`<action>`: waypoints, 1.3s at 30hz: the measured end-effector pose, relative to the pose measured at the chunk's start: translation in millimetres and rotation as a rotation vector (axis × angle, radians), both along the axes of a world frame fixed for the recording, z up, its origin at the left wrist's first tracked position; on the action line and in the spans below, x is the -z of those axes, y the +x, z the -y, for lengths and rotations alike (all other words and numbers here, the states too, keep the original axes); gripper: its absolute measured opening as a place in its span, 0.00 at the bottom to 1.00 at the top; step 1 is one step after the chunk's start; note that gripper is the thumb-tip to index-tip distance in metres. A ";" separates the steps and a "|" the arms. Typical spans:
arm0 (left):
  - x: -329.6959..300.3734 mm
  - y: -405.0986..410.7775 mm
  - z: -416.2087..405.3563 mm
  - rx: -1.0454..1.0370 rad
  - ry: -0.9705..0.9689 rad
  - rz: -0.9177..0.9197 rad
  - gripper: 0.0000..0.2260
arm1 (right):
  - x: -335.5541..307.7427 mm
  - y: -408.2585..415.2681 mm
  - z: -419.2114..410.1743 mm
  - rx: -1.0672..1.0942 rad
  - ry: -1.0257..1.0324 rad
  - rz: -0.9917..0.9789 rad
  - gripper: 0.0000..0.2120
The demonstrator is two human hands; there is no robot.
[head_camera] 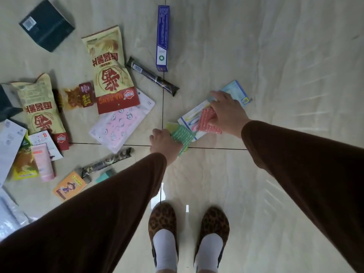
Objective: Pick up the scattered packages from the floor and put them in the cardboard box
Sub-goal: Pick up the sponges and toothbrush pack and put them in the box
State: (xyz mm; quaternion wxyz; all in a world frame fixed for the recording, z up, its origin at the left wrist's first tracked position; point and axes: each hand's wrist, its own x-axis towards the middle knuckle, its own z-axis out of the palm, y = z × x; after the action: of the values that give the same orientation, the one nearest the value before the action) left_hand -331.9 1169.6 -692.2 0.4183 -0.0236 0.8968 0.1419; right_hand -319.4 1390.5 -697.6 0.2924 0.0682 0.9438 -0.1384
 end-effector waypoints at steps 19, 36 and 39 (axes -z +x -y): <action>-28.4 10.1 34.6 -0.336 0.237 -0.045 0.17 | -36.1 32.5 3.8 0.284 -0.124 0.187 0.18; -288.4 77.7 175.4 -0.663 0.280 -0.289 0.17 | -295.0 42.4 153.1 0.204 -0.388 0.042 0.14; -314.0 106.6 218.1 -0.773 0.233 -0.311 0.26 | -322.7 51.9 192.5 0.157 -0.407 0.045 0.14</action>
State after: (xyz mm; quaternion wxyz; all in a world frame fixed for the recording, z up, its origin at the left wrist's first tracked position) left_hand -225.3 951.5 -378.2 0.1942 -0.2889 0.8523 0.3903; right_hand -267.4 1198.0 -374.9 0.3095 0.0844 0.8814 -0.3468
